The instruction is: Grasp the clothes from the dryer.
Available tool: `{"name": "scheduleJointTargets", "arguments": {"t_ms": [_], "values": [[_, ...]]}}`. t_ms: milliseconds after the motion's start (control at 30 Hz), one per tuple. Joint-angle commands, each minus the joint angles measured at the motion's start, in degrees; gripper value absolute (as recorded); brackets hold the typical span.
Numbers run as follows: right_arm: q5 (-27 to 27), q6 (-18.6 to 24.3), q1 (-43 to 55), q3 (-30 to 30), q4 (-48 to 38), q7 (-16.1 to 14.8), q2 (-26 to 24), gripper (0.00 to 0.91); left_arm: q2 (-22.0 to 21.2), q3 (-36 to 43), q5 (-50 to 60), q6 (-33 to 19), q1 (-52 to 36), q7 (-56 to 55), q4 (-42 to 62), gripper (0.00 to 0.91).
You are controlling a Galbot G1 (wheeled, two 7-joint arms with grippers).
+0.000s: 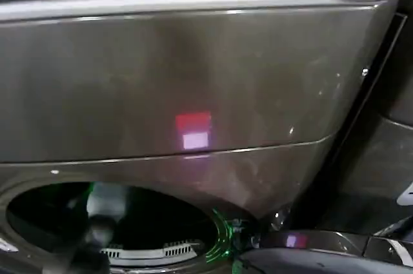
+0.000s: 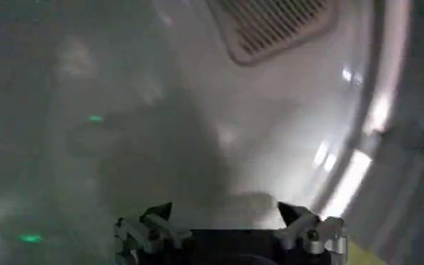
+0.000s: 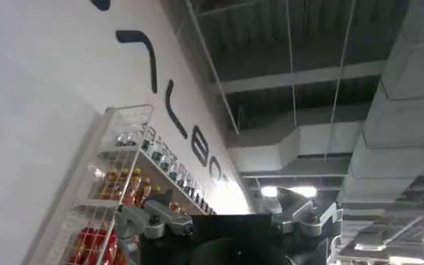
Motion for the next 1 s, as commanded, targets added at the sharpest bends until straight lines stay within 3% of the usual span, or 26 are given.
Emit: {"name": "scheduleJointTargets", "arguments": {"t_ms": [33,267,367,400,800,1000], "values": [[0.1,0.0,-0.2,0.4,0.2,0.0,0.4,0.907,-0.3,4.0,5.2,-0.4,-0.2,-0.4,5.2,0.907],[0.1,0.1,-0.5,0.8,0.2,-0.1,0.7,0.907,-1.7,4.0,2.7,0.1,0.7,-2.5,6.3,0.887],[0.1,0.2,-0.4,0.8,0.2,-0.1,0.9,0.907,-2.1,3.9,1.7,-0.1,0.3,-2.3,6.3,0.057],[0.0,0.2,-0.4,0.7,0.2,-0.1,1.0,0.907,-2.3,3.9,1.5,-0.1,0.0,-2.3,6.2,0.011],[-0.1,0.5,0.1,0.5,-0.1,-0.1,0.9,0.907,-4.4,3.3,-2.6,0.5,-2.6,-2.0,6.6,0.0],[-0.2,0.5,1.0,-0.3,0.3,0.1,0.9,0.907,-3.2,-1.9,-8.2,1.2,0.1,-5.1,1.0,0.0]]}}
